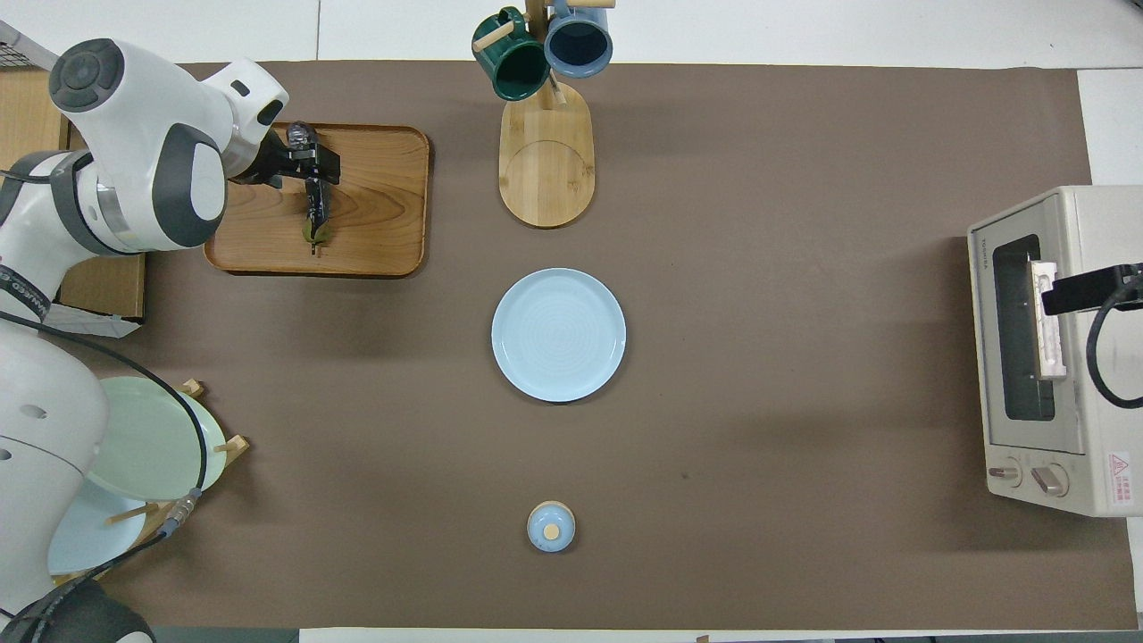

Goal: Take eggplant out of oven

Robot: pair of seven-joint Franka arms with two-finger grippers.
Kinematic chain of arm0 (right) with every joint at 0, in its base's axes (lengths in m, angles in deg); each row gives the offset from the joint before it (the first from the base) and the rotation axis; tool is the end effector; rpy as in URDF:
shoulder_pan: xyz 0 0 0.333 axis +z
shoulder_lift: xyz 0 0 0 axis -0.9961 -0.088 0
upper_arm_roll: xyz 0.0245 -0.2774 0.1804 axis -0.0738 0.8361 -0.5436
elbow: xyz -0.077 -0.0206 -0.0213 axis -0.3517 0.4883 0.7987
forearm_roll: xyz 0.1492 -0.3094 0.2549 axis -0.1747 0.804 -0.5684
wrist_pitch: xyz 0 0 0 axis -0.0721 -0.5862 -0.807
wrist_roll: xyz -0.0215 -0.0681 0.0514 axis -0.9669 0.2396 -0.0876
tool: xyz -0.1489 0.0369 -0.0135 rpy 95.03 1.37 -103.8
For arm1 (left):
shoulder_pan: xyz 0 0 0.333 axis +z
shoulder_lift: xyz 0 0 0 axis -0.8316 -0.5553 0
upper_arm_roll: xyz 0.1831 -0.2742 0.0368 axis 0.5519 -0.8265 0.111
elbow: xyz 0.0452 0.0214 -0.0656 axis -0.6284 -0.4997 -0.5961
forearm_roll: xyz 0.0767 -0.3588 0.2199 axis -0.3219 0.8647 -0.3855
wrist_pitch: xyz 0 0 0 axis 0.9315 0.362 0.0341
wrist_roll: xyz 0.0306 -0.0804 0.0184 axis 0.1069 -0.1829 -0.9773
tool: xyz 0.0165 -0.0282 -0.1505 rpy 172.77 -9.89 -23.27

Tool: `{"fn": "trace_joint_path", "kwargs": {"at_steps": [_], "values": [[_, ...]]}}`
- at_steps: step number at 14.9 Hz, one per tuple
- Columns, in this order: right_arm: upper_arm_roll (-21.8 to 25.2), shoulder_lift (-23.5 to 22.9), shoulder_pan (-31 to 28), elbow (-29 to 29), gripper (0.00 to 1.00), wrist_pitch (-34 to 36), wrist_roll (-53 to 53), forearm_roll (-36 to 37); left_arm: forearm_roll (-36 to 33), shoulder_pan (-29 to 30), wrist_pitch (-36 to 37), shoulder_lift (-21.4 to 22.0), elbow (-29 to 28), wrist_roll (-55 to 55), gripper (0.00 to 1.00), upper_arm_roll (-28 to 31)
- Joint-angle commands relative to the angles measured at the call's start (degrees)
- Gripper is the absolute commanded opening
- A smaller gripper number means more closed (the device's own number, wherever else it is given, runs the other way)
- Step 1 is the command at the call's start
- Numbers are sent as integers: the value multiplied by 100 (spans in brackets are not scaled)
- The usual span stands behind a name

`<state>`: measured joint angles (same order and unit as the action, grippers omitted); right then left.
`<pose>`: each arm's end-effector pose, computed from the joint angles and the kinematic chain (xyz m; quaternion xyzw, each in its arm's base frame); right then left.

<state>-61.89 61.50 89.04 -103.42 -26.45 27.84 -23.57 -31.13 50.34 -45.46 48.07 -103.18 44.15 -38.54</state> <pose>0.5625 -0.0675 0.5768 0.9995 0.0298 -0.0067 0.0058 0.7679 -0.1084 0.2892 0.9961 -0.0231 0.0550 0.0647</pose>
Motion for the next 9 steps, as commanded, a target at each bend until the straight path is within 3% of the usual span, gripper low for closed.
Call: {"fn": "trace_joint_path", "kwargs": {"at_steps": [1,5,9], "values": [[87,-311,49,831,100,452,117,-15,-76,56,48,530,-141,-13,100,18],[149,-268,-12,860,100,410,135,-93,-120,162,1031,1313,-115,-57,100,158],[122,-259,22,781,100,427,126,-94,-408,119,2471,2165,-89,-110,100,282]]}}
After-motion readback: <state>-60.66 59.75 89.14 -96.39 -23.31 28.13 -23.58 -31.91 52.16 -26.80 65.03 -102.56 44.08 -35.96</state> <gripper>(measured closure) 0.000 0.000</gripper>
